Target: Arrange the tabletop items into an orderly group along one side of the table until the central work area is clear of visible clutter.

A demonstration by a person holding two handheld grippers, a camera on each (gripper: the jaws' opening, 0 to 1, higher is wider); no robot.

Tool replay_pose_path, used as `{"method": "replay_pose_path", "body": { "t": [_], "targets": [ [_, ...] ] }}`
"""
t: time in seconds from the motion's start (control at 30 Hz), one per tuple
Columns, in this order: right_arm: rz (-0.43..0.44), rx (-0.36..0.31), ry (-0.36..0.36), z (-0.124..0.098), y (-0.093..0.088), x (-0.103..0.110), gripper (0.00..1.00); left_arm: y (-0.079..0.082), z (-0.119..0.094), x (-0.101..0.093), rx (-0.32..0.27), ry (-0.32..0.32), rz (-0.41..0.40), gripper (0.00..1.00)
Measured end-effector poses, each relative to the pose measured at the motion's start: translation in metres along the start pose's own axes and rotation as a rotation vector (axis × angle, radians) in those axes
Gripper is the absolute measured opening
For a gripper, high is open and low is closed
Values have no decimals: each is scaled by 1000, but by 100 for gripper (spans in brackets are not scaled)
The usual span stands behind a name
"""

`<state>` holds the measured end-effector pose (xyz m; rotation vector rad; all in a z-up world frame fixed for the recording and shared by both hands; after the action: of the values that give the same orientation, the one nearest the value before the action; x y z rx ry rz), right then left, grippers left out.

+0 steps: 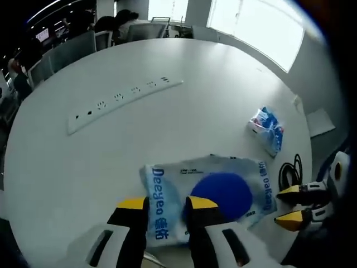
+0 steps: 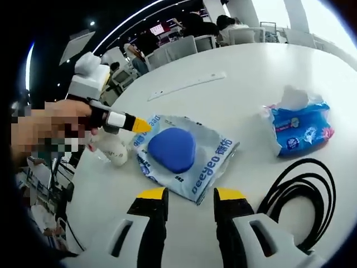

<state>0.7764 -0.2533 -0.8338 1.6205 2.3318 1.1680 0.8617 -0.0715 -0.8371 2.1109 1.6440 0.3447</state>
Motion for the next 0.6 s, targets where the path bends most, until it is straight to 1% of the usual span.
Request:
{"method": "replay_pose_path", "body": {
  "t": [0.1, 0.2, 0.27, 0.37, 0.53, 0.6],
  "targets": [
    [-6, 6, 0, 0, 0, 0, 27, 2, 0, 1, -2, -5, -10, 25],
    [-3, 15, 1, 5, -2, -1, 26, 2, 1, 0, 11, -7, -8, 25],
    [-3, 23, -3, 7, -4, -3, 25, -1, 4, 2, 32, -4, -12, 24],
    [-1, 35, -4, 11, -6, -3, 22, -3, 5, 3, 47, 1, -6, 20],
    [-4, 47, -12, 14, -9, -7, 13, -6, 9, 10, 62, 11, 5, 11],
    [-1, 56, -21, 16, -10, -10, 7, -7, 10, 12, 68, 16, 3, 9]
  ]
}}
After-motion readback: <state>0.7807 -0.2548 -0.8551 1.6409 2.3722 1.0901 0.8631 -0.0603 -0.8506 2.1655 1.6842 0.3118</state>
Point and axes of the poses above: the point that each gripper's makers call its tool centre point, and the gripper's own axes: z roughly forward along the fingers, x roughly to its left, y roughly out of its top, the point moved 2 cm from there along -z, roughly backward along the fingers
